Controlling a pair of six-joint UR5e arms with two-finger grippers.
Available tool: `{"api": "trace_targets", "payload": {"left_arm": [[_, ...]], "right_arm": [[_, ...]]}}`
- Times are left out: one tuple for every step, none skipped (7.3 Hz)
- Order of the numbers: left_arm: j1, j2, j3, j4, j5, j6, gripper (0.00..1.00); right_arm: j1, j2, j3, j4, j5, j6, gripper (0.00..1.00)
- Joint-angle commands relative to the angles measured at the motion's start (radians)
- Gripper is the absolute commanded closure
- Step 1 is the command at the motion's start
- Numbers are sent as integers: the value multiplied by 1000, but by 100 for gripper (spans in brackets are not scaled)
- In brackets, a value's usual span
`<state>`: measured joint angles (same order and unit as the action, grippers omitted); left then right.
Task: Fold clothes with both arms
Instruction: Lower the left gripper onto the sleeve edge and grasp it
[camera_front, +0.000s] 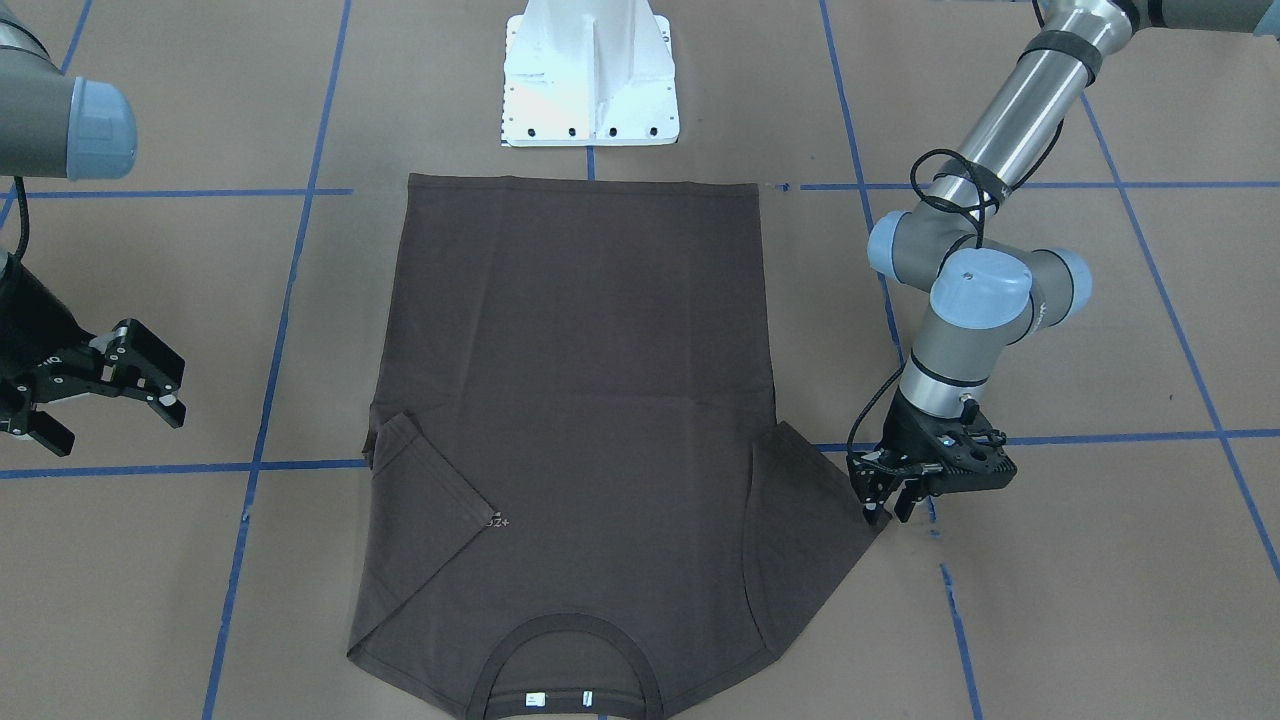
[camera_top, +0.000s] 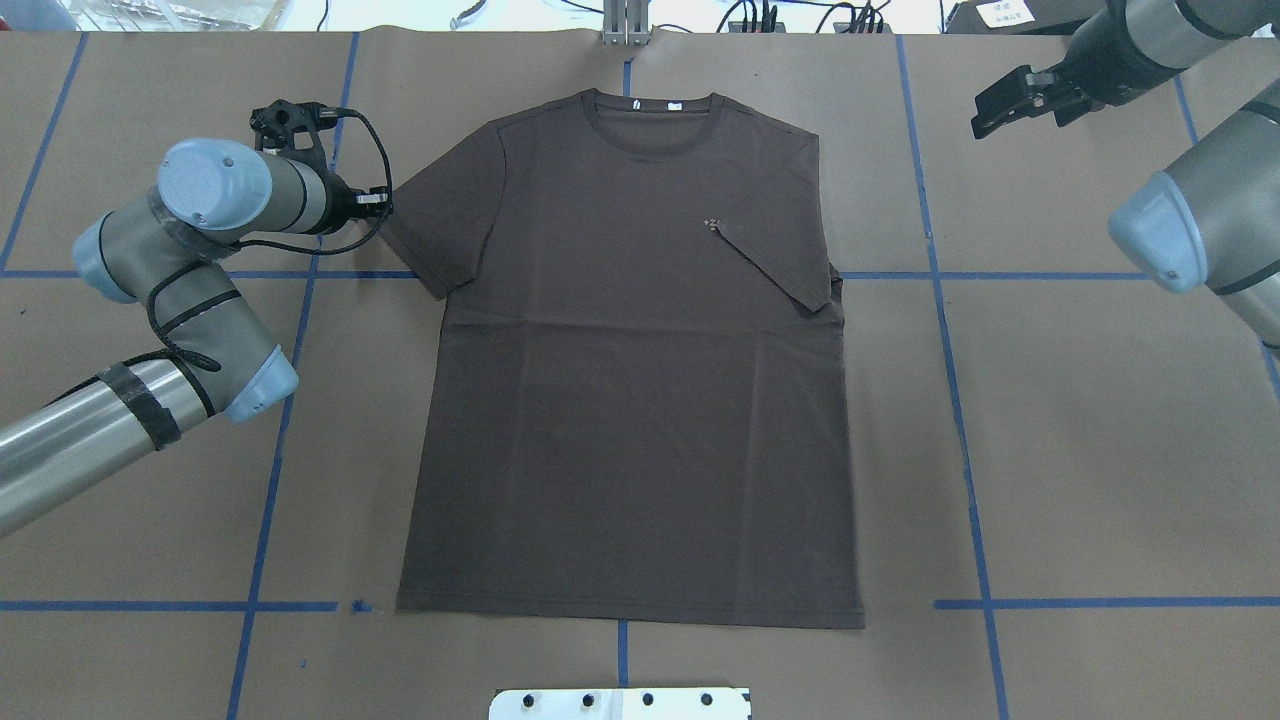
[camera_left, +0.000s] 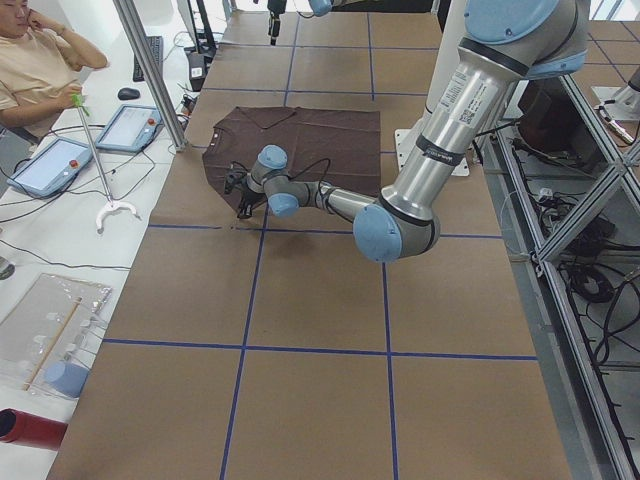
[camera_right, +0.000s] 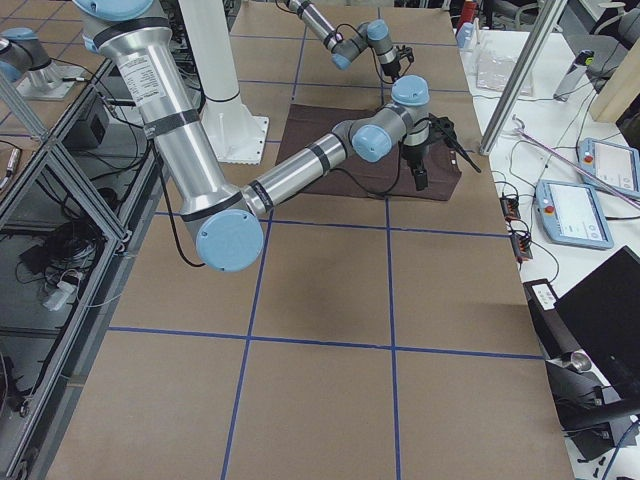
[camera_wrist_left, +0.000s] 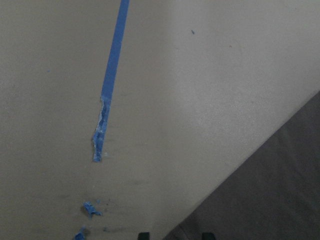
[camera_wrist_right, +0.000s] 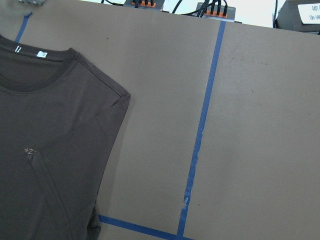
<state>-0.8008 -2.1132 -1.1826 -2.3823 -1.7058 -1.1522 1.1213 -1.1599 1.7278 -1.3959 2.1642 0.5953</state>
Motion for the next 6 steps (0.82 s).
{"api": "trace_targets", "payload": {"left_arm": [[0, -2, 1, 0, 0, 0, 64], [0, -7, 1, 0, 0, 0, 98], [3, -8, 1, 2, 0, 0, 100], [11, -8, 1, 2, 2, 0, 100], [11, -11, 0, 2, 6, 0, 100], [11, -10, -6, 2, 6, 6, 100]], "right_arm": [[0, -1, 1, 0, -1, 0, 0], [0, -1, -1, 0, -1, 0, 0], [0, -1, -1, 0, -1, 0, 0], [0, -1, -1, 0, -1, 0, 0], [0, -1, -1, 0, -1, 0, 0], [0, -1, -1, 0, -1, 0, 0]]}}
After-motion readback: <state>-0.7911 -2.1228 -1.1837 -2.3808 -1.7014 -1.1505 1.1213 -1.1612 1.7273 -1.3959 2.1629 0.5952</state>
